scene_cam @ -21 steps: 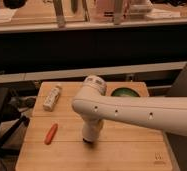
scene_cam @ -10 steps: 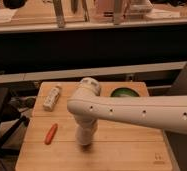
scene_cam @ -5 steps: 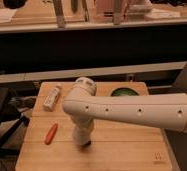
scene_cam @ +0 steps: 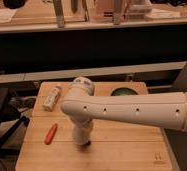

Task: Place the ceramic cup over the eraser

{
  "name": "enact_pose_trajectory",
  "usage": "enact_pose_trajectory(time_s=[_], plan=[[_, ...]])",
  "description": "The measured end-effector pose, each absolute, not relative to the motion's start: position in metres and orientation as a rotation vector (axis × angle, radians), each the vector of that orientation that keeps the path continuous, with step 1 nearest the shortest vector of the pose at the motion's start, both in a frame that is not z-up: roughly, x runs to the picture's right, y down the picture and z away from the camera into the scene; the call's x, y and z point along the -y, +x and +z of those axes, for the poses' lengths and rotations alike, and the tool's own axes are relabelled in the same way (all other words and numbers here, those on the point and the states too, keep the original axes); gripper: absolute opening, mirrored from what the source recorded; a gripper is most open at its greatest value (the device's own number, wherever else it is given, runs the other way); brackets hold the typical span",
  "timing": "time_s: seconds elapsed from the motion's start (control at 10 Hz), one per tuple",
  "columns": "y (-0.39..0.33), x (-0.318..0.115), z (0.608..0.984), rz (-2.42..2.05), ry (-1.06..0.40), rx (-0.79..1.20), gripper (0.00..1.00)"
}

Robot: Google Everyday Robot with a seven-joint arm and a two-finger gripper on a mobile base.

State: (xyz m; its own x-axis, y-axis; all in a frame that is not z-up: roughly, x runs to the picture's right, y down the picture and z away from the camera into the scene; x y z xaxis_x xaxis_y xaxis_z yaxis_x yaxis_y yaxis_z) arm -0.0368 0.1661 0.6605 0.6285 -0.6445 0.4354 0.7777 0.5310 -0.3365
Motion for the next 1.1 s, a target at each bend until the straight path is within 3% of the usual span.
enact_pose_trajectory(time_s=[0.5, 1.1], plan=[[-0.028, -0.174, 0.662, -0.855, -0.587, 0.237, 0.79], [-0.020, -0.180, 0.675, -0.818, -0.577, 0.271, 0.80]])
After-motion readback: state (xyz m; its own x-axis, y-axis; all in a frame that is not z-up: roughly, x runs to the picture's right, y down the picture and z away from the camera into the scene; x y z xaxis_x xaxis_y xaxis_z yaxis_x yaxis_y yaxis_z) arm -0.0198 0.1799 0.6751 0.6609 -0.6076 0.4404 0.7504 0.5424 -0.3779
